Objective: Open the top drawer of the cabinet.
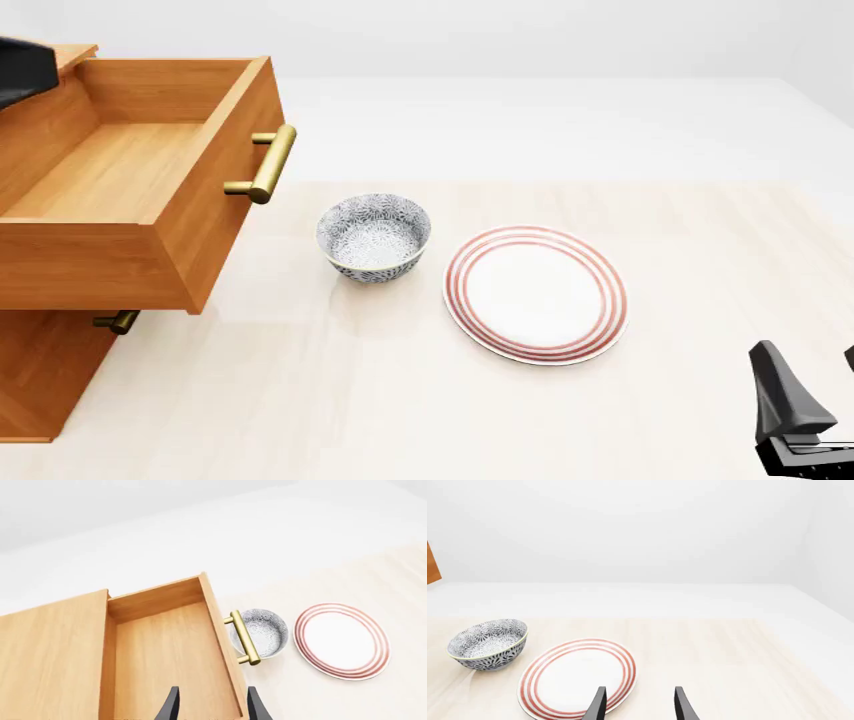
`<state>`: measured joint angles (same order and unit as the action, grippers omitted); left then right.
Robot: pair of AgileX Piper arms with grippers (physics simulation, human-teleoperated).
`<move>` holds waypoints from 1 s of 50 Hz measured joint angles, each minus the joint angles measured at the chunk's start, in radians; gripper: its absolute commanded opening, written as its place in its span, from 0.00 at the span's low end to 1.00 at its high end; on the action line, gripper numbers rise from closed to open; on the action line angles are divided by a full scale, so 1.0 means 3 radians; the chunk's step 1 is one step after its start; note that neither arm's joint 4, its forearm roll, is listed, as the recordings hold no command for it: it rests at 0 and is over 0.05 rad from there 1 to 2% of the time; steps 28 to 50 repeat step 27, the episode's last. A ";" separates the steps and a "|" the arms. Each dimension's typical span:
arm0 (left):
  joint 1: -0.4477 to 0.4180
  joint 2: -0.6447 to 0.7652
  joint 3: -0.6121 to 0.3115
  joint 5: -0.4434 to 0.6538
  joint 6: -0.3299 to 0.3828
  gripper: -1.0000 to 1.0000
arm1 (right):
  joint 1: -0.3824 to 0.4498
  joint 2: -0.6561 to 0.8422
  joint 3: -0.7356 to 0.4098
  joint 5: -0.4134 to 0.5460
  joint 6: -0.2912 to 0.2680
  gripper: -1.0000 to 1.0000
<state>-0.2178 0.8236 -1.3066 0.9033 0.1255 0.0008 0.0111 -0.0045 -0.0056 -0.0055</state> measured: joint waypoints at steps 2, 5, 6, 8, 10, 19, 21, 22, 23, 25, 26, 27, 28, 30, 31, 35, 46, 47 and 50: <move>0.0009 -0.0021 -0.0006 0.0009 0.0005 1.00 | 0.0000 0.0000 0.0000 0.0000 0.0000 1.00; 0.0022 -0.0050 -0.0015 0.0021 0.0012 1.00 | 0.0000 0.0000 0.0000 0.0000 0.0000 1.00; 0.0025 -0.0059 -0.0017 0.0025 0.0015 1.00 | 0.0000 0.0000 0.0000 0.0000 0.0000 1.00; 0.0029 -0.0076 -0.0019 0.0029 0.0019 1.00 | 0.0000 0.0000 0.0000 0.0000 0.0000 1.00; 0.0034 -0.0094 -0.0019 0.0031 0.0022 1.00 | 0.0000 0.0000 0.0000 0.0000 0.0000 1.00; 0.0050 -0.0178 -0.0011 0.0014 0.0045 1.00 | 0.0000 0.0000 0.0000 0.0000 0.0000 1.00; 0.0054 -0.0201 -0.0010 0.0009 0.0054 1.00 | 0.0000 0.0000 0.0000 0.0000 0.0000 1.00; 0.0055 -0.0211 -0.0009 0.0006 0.0060 1.00 | 0.0000 0.0000 0.0000 0.0000 0.0000 1.00; 0.0054 -0.0219 -0.0006 0.0001 0.0064 1.00 | 0.0000 0.0000 0.0000 0.0000 0.0000 1.00; 0.0052 -0.0239 0.0000 -0.0010 0.0076 1.00 | 0.0000 0.0000 0.0000 0.0000 0.0000 1.00; 0.0051 -0.0249 0.0003 -0.0015 0.0082 1.00 | 0.0000 0.0000 0.0000 0.0000 0.0000 1.00; 0.0050 -0.0261 0.0007 -0.0020 0.0090 1.00 | 0.0000 0.0000 0.0000 0.0000 0.0000 1.00; 0.0050 -0.0261 0.0007 -0.0020 0.0090 1.00 | 0.0000 0.0000 0.0000 0.0000 0.0000 1.00; 0.0050 -0.0261 0.0007 -0.0020 0.0090 1.00 | 0.0000 0.0000 0.0000 0.0000 0.0000 1.00; 0.0050 -0.0261 0.0007 -0.0020 0.0090 1.00 | 0.0000 0.0000 0.0000 0.0000 0.0000 1.00; 0.0050 -0.0261 0.0007 -0.0020 0.0090 1.00 | 0.0000 0.0000 0.0000 0.0000 0.0000 1.00; 0.0050 -0.0261 0.0007 -0.0020 0.0090 1.00 | 0.0000 0.0000 0.0000 0.0000 0.0000 1.00; 0.0050 -0.0261 0.0007 -0.0020 0.0090 1.00 | 0.0000 0.0000 0.0000 0.0000 0.0000 1.00; 0.0050 -0.0261 0.0007 -0.0020 0.0090 1.00 | 0.0000 0.0000 0.0000 0.0000 0.0000 1.00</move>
